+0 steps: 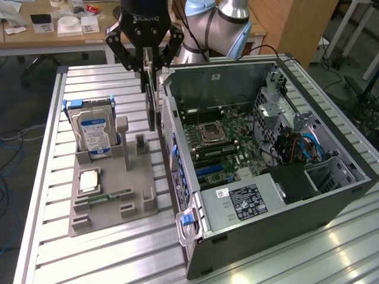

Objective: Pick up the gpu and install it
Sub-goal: 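Pick up the gpu and move the gpu toward the slot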

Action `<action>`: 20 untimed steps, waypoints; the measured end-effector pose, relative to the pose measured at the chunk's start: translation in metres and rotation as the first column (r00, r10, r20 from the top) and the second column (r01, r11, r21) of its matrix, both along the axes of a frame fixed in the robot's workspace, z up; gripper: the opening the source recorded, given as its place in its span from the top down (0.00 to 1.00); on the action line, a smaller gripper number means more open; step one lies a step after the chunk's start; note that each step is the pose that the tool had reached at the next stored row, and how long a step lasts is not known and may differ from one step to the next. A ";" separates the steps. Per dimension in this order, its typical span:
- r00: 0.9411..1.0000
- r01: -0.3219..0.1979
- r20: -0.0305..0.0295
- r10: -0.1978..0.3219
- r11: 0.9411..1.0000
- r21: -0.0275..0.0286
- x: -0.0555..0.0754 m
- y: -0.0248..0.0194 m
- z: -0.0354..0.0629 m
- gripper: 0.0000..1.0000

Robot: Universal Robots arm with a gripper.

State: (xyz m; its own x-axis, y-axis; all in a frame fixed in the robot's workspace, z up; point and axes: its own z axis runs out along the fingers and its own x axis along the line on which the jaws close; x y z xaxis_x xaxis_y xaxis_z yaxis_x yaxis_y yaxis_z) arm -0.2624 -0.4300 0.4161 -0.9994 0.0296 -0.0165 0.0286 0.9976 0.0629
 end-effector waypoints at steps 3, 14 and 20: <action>1.000 0.000 0.000 0.000 1.000 0.002 0.006 0.0000 0.0000 0.73; 1.000 0.000 0.000 0.000 1.000 0.007 0.032 0.0000 0.0000 0.73; 1.000 0.000 0.000 0.000 1.000 0.008 0.049 0.0000 0.0000 0.73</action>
State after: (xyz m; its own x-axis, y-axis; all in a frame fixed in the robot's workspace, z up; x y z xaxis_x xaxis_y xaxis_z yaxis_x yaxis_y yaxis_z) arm -0.2132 -0.4301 0.4161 -0.9994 0.0297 -0.0163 0.0285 0.9971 0.0709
